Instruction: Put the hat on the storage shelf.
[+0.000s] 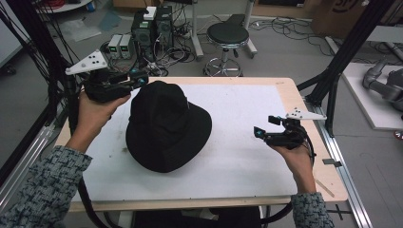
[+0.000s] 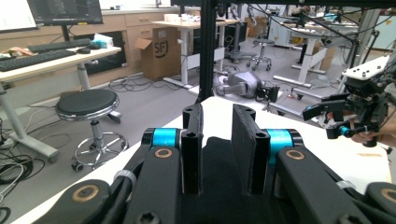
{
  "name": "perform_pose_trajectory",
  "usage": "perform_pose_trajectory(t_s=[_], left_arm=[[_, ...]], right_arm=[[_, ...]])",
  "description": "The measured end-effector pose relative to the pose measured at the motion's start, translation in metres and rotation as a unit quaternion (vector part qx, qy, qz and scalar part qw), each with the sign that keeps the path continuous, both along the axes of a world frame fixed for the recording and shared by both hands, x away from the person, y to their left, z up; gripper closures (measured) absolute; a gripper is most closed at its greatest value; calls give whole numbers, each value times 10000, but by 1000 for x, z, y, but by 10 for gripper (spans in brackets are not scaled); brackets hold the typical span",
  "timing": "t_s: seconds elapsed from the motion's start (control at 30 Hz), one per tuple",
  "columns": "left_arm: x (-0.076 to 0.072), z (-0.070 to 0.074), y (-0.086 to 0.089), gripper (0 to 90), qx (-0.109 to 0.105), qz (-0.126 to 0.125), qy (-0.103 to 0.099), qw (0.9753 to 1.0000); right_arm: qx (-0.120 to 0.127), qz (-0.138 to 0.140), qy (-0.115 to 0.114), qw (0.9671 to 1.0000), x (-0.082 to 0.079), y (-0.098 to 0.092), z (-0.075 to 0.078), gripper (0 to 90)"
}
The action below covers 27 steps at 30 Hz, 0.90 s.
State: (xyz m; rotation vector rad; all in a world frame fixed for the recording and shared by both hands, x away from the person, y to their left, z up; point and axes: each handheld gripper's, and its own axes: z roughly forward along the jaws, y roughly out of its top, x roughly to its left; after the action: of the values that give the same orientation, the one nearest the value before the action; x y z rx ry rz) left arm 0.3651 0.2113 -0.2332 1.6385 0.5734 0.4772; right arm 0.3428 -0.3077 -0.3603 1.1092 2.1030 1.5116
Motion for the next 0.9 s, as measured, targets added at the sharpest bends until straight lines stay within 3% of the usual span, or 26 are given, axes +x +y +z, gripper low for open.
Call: perform_pose_trajectory(t_s=[0.6,0.77,0.9], left_arm=[[-8,-10,27,585,-57,629,27,9980],[-14,-17,39,559,-92,921,-43,9957],[-15,-24,47,546,-110,1102,32,9938]], right_arm=[[51,24,-19,10000,3,0,-1,129],[58,45,-33,10000,7,2,-1,129],[47,44,-29,10000,9,3,-1,129]])
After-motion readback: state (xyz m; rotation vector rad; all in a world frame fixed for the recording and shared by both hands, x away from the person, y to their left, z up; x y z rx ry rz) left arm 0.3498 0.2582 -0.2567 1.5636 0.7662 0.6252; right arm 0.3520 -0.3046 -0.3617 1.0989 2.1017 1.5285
